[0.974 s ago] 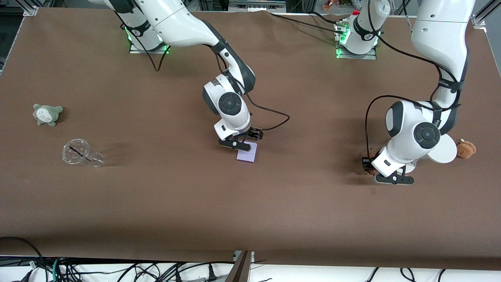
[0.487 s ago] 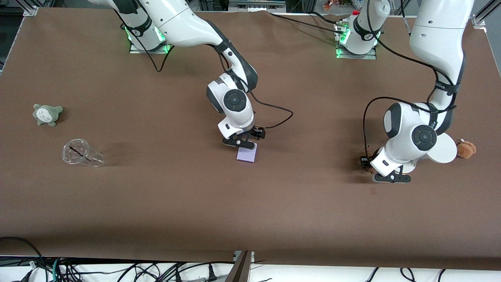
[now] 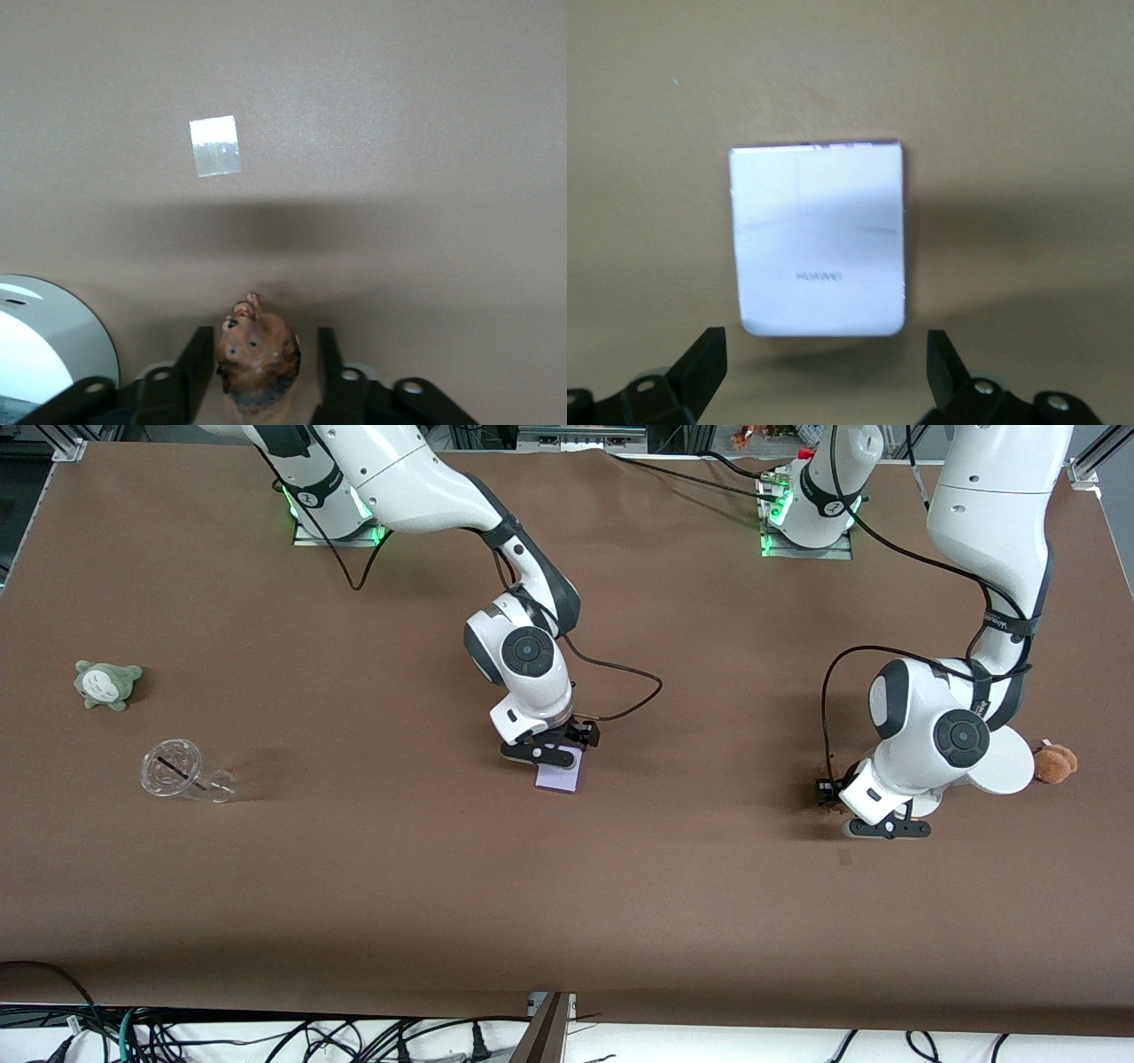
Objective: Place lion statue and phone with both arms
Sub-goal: 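Lower the lion beside the lamp while the right gripper grasps the phone, then raise the left gripper away while the right gripper carries the phone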
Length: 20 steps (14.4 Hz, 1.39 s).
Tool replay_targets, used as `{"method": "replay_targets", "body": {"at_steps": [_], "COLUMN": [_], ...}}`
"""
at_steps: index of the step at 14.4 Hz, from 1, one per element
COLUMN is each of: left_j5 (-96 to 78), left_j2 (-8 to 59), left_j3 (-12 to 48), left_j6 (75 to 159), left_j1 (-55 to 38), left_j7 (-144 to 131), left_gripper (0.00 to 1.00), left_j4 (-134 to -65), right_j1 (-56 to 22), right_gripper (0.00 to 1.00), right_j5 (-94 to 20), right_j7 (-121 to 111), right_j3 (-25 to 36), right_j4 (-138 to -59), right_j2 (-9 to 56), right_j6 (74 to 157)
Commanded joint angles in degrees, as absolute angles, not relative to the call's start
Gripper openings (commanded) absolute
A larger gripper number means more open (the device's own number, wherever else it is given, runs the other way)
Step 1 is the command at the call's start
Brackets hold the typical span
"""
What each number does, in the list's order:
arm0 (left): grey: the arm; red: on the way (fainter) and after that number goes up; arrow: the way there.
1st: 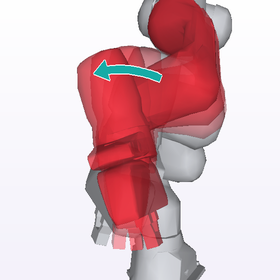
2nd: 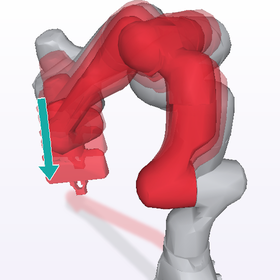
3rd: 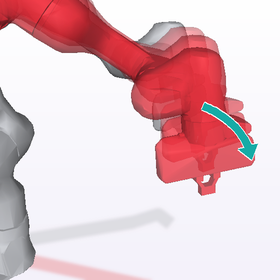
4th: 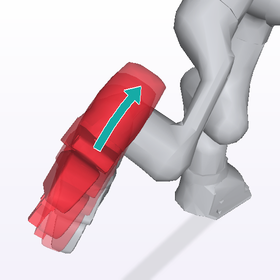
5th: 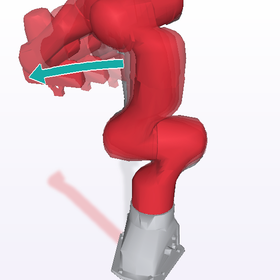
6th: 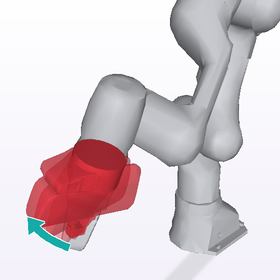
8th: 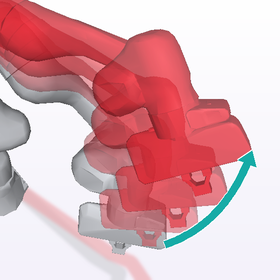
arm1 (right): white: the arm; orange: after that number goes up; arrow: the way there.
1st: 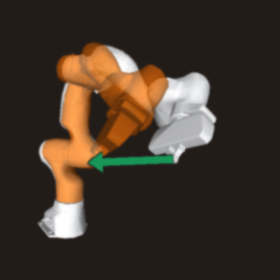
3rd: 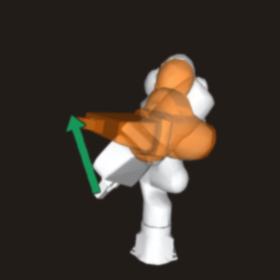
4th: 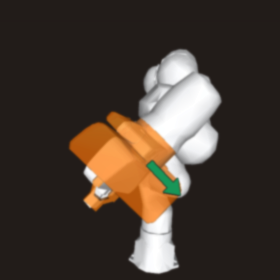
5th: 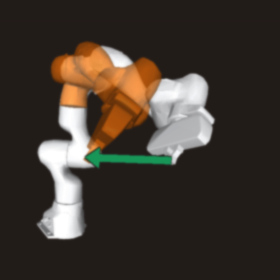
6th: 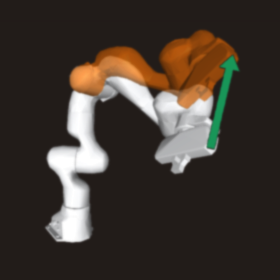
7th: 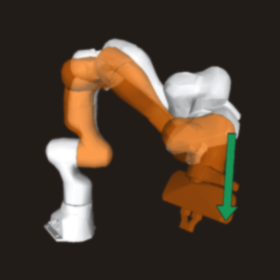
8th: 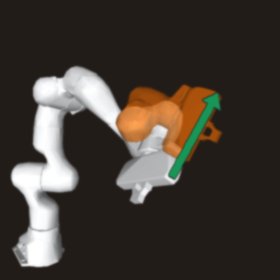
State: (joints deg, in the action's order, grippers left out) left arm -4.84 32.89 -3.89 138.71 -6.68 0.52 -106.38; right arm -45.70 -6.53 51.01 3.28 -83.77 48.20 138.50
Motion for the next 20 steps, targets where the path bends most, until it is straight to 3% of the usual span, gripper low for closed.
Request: {"method": "replay_targets", "body": {"at_steps": [1,3,7,10,14,17,19,20], "left_j5": [-6.2,-6.2,-5.9,-5.7,-5.4,-4.3,0.1,1.7], "left_j2": [32.4,31.6,22.0,18.8,11.2,4.3,1.9,0.6], "left_j3": [-4.2,-4.2,-4.0,-3.5,-3.7,-4.2,-4.3,-4.2], "left_j6": [139.0,138.7,138.6,138.6,138.1,129.8,122.3,119.3], "left_j1": [-6.7,-6.7,-7.3,-8.5,-8.5,-8.0,-8.0,-8.0], "left_j7": [1.3,1.3,1.3,1.3,1.6,1.7,1.5,1.5], "left_gripper": [1.00,1.00,1.00,1.00,1.00,1.00,1.00,1.00], "left_j4": [-106.7,-107.6,-117.4,-122.1,-122.1,-120.9,-116.6,-114.8], "right_j1": [-45.7,-45.8,-45.7,-45.6,-45.7,-45.7,-45.7,-45.7], "right_gripper": [1.00,1.00,1.00,1.00,1.00,1.00,1.00,0.95], "right_j5": [-5.4,-5.4,-3.9,-3.9,-3.7,-3.6,-2.9,-3.0], "right_j7": [52.1,52.0,51.8,51.8,51.7,51.7,51.8,51.8], "right_j3": [3.4,4.1,4.3,4.4,4.8,4.8,4.8,4.8], "right_j4": [-79.2,-78.3,-78.2,-78.3,-78.3,-78.3,-78.3,-78.2], "right_j2": [51.2,52.4,52.6,52.6,53.2,53.7,53.7,53.7], "right_j6": [139.0,139.1,139.1,139.1,140.1,140.8,140.8,140.8]}}
